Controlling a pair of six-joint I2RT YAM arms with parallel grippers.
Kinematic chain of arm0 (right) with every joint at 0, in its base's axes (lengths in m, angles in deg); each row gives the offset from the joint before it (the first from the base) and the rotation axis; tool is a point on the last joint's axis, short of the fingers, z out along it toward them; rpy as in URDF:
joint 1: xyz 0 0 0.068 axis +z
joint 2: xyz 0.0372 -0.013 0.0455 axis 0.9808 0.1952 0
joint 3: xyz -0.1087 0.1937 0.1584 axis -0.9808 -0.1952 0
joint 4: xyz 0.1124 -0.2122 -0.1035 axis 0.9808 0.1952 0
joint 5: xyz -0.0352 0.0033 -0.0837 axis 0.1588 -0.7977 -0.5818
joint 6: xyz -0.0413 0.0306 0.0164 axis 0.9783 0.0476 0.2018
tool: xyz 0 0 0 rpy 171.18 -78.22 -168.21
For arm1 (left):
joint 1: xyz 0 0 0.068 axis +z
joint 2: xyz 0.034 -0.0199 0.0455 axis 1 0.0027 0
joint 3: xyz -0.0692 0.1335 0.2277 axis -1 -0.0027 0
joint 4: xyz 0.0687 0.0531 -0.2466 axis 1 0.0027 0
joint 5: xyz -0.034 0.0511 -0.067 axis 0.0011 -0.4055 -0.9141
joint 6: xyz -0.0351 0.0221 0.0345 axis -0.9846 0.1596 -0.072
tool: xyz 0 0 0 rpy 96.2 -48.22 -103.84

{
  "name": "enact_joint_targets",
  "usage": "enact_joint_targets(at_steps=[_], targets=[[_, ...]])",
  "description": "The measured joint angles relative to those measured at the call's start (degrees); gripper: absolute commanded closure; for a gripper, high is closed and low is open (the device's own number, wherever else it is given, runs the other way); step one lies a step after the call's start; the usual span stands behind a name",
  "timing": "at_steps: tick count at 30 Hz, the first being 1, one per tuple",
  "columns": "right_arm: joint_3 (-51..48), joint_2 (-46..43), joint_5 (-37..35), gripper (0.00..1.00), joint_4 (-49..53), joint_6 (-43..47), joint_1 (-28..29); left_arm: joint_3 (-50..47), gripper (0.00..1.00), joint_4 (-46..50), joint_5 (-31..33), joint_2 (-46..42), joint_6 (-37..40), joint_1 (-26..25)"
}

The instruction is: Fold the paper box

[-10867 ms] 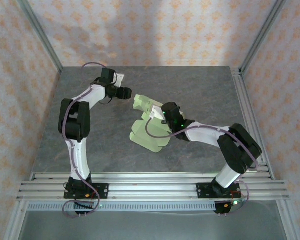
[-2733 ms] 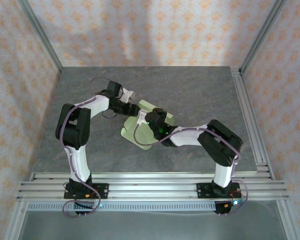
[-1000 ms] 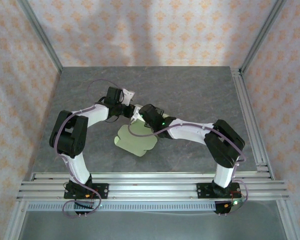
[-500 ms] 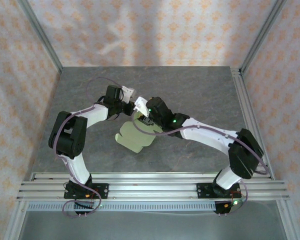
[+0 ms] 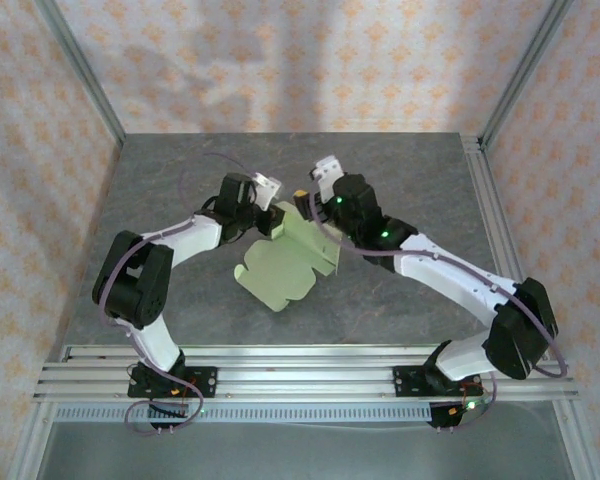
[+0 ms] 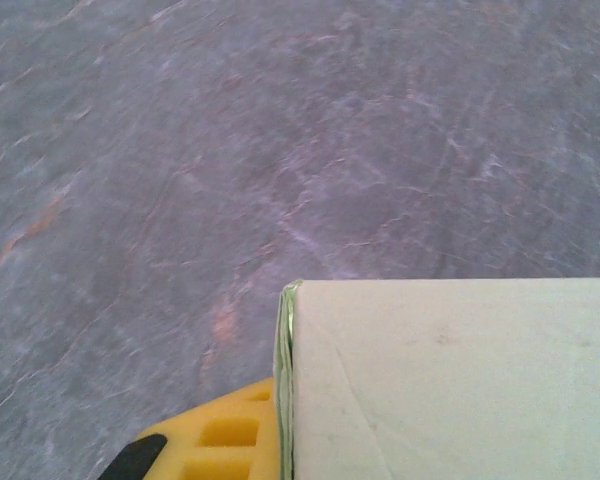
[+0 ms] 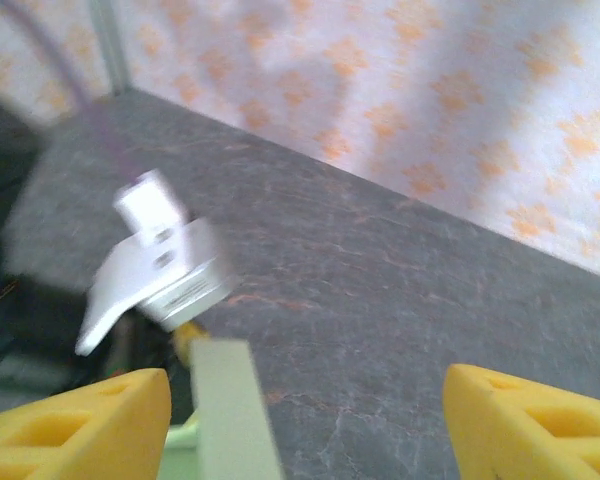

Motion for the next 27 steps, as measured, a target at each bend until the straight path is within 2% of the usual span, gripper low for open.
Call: enact_joint_targets(at_steps=[5, 9, 17, 21, 27], targets=[[0.4, 0.0, 5.4, 0.33, 2.9, -11.8, -7.5, -2.9, 0.98, -7.1, 2.0, -0.4, 2.4, -3.3], [-0.3, 0.1, 10.1, 0.33, 3.6, -16.3, -11.8, -7.9, 0.97, -13.5, 4.8, -0.4, 2.9, -4.9], [-0.8, 6.0, 21.3, 0.34, 5.6, -17.2, -12.2, -13.4, 0.96, -23.9, 10.7, -0.4, 3.0, -11.0], [-1.0, 9.2, 25.9, 0.38, 5.6, -18.8, -12.8, -13.5, 0.96, -26.9, 12.7, -0.3, 3.0, -11.3], [-1.7, 13.0, 31.8, 0.38, 4.5, -21.4, -14.9, -13.2, 0.95, -27.2, 13.3, 0.2, 3.0, -11.2]])
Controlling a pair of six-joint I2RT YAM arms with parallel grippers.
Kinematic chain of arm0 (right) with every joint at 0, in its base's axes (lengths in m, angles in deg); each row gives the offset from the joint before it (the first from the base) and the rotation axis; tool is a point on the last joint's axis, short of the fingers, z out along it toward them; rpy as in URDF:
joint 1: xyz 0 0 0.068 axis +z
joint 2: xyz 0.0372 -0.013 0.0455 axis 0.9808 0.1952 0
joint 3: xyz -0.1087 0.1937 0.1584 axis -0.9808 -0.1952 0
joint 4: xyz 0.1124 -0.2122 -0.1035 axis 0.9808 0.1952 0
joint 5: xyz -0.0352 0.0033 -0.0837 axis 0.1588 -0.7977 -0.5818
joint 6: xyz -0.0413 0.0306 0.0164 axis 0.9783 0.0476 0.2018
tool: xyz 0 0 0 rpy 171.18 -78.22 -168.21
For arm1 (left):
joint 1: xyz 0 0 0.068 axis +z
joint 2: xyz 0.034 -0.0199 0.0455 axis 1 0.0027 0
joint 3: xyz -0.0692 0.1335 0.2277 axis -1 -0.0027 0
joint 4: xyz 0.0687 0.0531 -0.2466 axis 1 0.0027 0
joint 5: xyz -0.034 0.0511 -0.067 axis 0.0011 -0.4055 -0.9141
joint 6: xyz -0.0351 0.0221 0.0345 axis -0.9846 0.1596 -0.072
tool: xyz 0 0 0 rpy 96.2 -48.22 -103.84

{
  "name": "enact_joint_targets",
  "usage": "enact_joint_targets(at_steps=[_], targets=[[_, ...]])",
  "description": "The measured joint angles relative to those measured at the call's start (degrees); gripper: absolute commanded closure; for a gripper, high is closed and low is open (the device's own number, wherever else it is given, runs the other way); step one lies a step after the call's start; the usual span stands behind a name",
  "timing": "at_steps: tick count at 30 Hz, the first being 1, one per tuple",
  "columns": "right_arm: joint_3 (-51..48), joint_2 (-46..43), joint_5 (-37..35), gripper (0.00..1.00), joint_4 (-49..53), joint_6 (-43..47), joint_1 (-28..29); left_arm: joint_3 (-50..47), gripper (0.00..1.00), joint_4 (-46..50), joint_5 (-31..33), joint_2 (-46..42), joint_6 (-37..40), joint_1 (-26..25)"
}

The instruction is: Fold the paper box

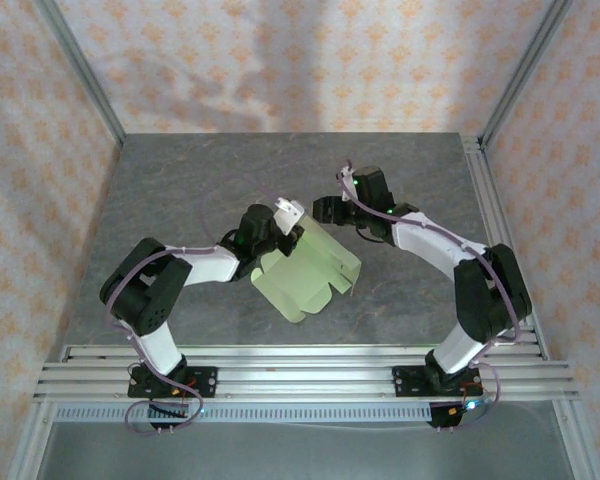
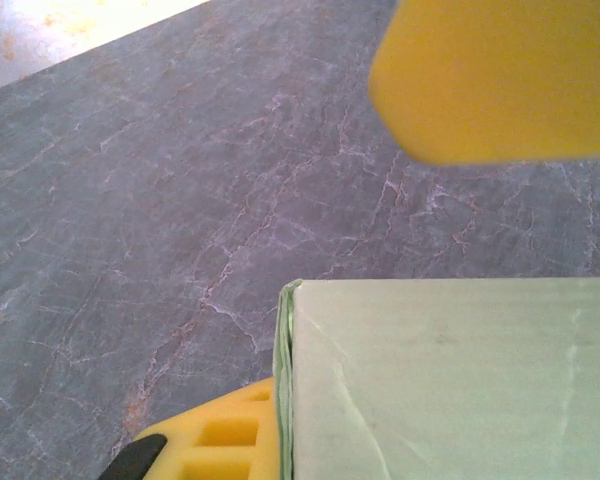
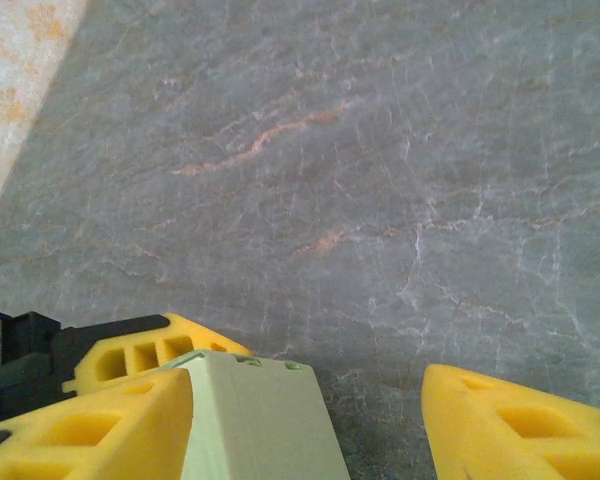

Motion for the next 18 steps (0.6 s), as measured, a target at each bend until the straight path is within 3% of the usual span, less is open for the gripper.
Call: enact_joint_targets(at_steps=[9, 18], targets=[[-4.8, 0.8, 5.4, 0.38, -5.3, -3.4, -0.3, 0.0, 0.96, 0.8, 6.5, 0.1, -4.9, -1.6], [-5.4, 0.9, 8.3, 0.37, -6.2, -4.4, -0.4, -3.2, 0.96, -6.3, 13.5, 1.0, -10.7, -2.8]])
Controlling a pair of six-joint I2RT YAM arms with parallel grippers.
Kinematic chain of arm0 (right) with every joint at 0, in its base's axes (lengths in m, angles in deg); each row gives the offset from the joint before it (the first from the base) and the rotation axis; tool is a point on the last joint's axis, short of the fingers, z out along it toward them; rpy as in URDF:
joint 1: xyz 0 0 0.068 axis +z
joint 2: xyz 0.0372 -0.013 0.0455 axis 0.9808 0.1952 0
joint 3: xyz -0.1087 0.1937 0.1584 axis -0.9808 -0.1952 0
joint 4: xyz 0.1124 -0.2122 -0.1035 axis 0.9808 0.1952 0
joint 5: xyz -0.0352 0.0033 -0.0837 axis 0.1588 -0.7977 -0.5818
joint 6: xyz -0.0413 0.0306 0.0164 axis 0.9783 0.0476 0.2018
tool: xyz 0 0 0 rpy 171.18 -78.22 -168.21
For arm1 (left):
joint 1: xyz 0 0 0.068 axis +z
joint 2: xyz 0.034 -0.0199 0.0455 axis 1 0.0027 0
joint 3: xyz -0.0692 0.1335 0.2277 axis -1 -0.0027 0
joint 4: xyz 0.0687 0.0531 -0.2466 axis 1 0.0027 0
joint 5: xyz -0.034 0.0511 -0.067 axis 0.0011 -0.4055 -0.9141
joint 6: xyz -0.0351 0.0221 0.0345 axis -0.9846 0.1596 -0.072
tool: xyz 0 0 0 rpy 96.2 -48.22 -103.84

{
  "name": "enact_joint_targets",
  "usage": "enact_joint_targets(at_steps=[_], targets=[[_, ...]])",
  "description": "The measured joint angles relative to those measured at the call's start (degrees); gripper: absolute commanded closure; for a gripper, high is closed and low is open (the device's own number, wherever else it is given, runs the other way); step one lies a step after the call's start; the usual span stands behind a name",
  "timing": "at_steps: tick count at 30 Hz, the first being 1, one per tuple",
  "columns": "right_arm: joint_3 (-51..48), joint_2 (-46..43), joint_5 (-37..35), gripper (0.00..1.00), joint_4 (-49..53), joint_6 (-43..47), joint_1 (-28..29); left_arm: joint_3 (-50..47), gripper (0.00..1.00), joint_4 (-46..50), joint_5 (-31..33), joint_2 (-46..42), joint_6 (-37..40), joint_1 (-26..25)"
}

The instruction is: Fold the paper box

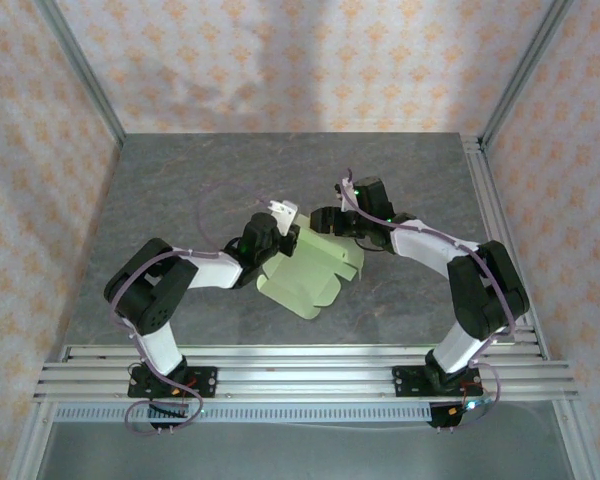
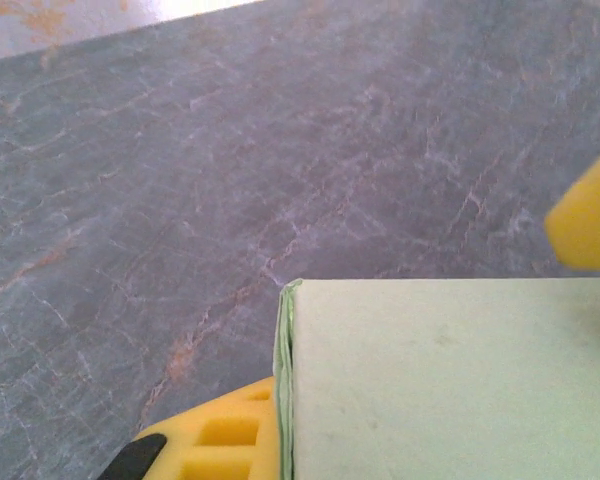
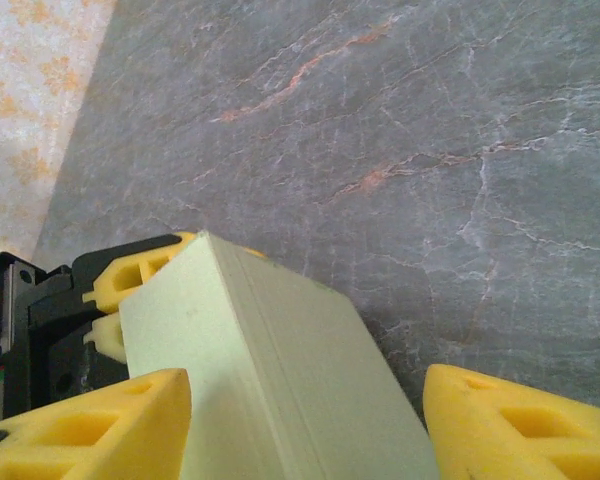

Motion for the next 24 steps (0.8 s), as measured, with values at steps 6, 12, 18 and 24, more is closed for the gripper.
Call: enact_joint_targets(at_steps=[6, 12, 18, 24], targets=[[0.7, 2.6, 3.2, 0.37, -1.4, -1.9, -0.6, -1.8, 0.95, -2.4, 2.4, 0.8, -0.5, -2.0], [1.7, 6.4, 5.1, 0.36, -1.8, -2.3, -0.6, -1.9, 0.95, -4.5, 3.2, 3.3, 0.0, -2.9], [1.8, 6.9, 5.2, 0.35, -1.9, -1.5, -0.7, -1.9, 0.87, -7.3, 3.1, 4.8, 0.1, -2.9], [1.7, 7.0, 4.5, 0.36, -1.6, 0.2, -0.7, -2.0, 0.64, -7.9, 2.6, 6.9, -0.5, -2.9]])
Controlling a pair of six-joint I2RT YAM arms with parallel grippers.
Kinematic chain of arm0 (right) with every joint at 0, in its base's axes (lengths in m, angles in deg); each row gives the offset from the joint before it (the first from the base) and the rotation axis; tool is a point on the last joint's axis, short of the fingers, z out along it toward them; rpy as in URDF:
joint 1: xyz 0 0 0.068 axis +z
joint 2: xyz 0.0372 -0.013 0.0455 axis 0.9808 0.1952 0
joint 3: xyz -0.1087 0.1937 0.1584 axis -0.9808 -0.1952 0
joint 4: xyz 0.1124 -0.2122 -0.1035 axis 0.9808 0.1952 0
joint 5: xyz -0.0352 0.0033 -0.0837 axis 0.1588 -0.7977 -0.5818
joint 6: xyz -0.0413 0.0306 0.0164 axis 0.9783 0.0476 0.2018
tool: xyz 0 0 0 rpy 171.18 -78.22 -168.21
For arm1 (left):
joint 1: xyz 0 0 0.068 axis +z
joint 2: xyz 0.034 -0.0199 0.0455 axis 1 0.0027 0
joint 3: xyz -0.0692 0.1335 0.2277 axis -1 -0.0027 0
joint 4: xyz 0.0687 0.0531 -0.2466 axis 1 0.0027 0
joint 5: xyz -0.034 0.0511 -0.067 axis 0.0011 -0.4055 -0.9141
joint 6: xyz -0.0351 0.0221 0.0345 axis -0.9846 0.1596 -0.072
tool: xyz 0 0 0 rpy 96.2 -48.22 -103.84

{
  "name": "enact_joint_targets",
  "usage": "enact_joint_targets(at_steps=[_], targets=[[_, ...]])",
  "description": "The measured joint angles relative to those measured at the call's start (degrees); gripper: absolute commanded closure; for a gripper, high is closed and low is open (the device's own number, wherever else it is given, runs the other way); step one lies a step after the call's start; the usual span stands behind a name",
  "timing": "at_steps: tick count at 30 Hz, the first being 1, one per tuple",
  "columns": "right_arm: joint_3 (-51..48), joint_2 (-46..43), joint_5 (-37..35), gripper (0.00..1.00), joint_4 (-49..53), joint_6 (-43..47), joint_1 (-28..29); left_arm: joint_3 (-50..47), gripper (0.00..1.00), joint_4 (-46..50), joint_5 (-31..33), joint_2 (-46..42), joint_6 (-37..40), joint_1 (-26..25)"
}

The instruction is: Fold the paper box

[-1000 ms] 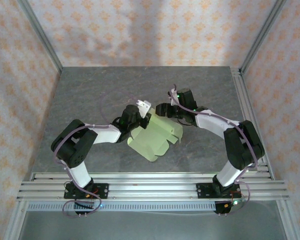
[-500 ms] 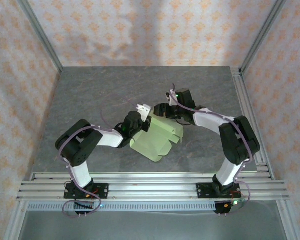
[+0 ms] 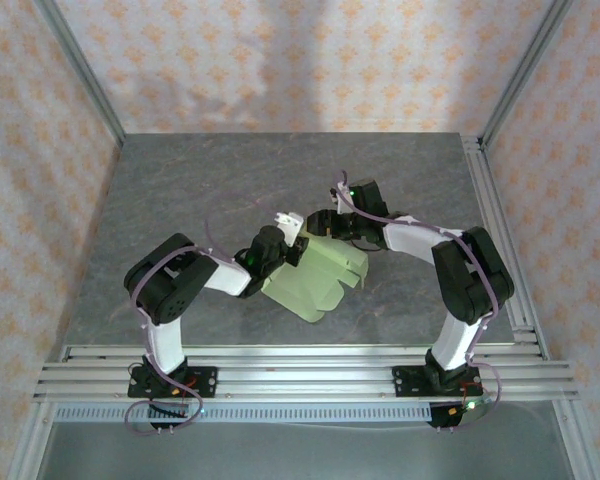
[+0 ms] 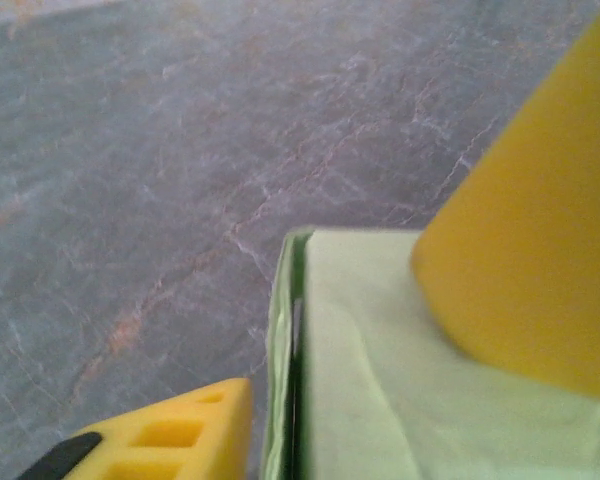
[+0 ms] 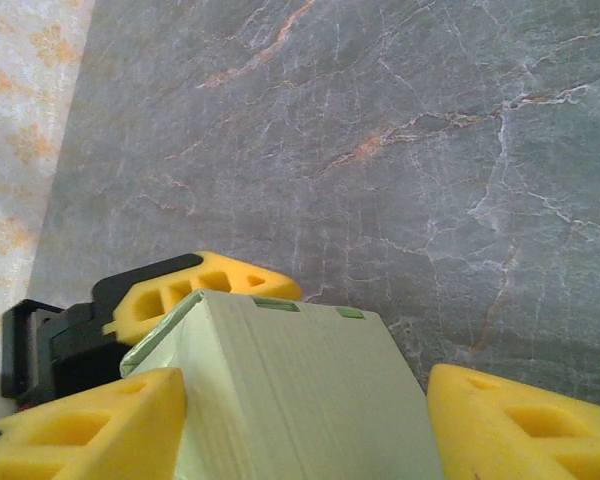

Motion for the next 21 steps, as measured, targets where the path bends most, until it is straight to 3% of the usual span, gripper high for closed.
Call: enact_joint_targets(at_steps=[9, 13, 18, 21], targets=[[0.0, 0.0, -0.6, 0.38, 0.2, 2.3, 0.0, -0.1, 0.65, -0.1, 0.0, 0.2, 0.0, 0.1], [0.0, 0.0, -0.6, 0.38, 0.2, 2.8, 0.0, -0.7, 0.72, -0.5, -0.1, 0.2, -0.3, 0.3], [0.0, 0.0, -0.6, 0.38, 0.2, 2.8, 0.0, -1.2, 0.73, -0.8, -0.3, 0.2, -0.6, 0.3], [0.0, 0.0, -0.8, 0.39, 0.2, 2.8, 0.0, -1.7, 0.79, -1.1, -0.3, 0.2, -0.9, 0.3]])
